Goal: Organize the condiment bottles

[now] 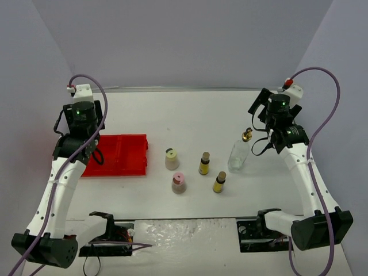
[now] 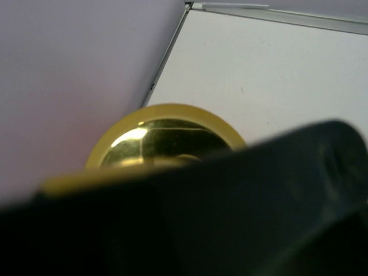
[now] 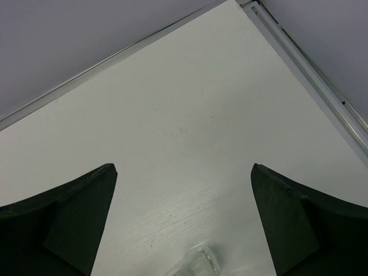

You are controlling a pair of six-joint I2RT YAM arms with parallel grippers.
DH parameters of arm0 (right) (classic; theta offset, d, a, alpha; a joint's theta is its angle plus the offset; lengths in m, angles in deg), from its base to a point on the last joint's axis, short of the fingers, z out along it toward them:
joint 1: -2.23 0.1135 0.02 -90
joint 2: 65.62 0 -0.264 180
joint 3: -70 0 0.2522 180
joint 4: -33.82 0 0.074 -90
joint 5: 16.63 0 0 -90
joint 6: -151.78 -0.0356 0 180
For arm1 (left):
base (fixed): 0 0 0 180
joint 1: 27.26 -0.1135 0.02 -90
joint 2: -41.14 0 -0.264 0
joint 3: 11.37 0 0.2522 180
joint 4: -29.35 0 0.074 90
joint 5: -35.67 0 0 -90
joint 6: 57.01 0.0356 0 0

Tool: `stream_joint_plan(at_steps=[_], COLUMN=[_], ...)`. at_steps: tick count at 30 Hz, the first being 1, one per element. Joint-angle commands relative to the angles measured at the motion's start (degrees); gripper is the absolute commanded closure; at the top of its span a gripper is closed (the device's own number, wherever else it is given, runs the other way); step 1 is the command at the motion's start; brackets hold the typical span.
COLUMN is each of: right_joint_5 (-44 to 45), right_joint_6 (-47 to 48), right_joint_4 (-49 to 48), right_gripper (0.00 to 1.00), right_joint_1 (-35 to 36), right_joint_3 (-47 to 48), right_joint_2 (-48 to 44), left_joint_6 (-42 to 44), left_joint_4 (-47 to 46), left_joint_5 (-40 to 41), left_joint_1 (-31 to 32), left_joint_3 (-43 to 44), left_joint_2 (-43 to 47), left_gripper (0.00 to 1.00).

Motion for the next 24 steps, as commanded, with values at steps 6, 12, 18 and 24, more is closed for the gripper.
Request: stream_joint_plan(at_steps=[6,12,18,24], right_joint_5=[-4.3,-8.9,-10.6,-11.5], right_joint_6=[0.2,0.3,0.7,0.9], right_joint_4=[-9.7,-12.9,-14.7,-14.8], right_gripper=[0.00,0.00,0.00,0.00], right_joint_1=[0.4,0.3,0.3,0.3], right_joint_3=[-6.0,-8.5,-9.0,-9.3], right_joint_2=[0.6,0.0,-0.5,-0.8], left_joint_6=[-4.8,-4.8,-4.5,-7.1], left_joint_4=[-11.6,-18.3,-25.5,-28.8], left_joint_5=[1.3,1.1,-0.6,-4.2], left_joint_1=[-8.9,-13.3,-17.5,-22.1], left_joint_3=[-4.8,-7.3,-7.4,-6.7], left_joint_2=[2.6,0.4,-4.5,-8.9], left_gripper=[1.00,1.00,1.00,1.00])
